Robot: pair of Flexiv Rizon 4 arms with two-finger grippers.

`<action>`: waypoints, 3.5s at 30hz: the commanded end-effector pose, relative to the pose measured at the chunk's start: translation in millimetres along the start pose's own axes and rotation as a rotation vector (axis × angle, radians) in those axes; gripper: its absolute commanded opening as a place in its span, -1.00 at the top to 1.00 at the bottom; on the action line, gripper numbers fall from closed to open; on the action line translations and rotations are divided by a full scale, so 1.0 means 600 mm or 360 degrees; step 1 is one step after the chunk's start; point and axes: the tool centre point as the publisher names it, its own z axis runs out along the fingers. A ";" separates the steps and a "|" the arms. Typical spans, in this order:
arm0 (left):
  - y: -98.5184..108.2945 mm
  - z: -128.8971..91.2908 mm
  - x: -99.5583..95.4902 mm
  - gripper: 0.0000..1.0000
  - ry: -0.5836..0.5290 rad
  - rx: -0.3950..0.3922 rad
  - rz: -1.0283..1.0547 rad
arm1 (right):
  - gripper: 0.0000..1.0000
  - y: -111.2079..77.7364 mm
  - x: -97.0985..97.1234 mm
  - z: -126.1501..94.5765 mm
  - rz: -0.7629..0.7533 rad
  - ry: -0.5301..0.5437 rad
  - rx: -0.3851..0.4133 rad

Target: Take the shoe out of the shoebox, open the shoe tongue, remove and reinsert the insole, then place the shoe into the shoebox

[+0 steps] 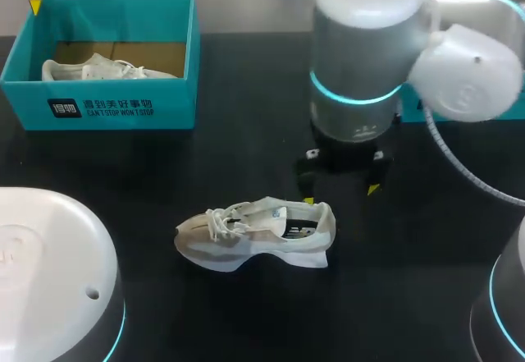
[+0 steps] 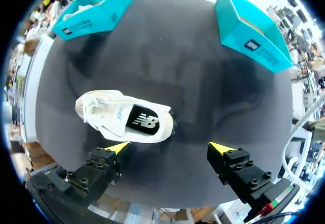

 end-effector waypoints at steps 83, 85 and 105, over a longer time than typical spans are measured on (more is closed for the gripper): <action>0.000 -0.001 0.001 -1.00 0.0003 0.0000 0.0002 | -1.00 -0.022 -0.352 0.142 -0.1419 0.1379 -0.1492; 0.000 -0.001 0.001 -1.00 0.0003 0.0000 0.0002 | -1.00 -0.024 -0.358 0.157 -0.1428 0.1432 -0.1521; 0.000 -0.001 0.001 -1.00 0.0003 0.0000 0.0002 | -1.00 -0.032 -0.292 0.208 -0.1616 0.1389 -0.1566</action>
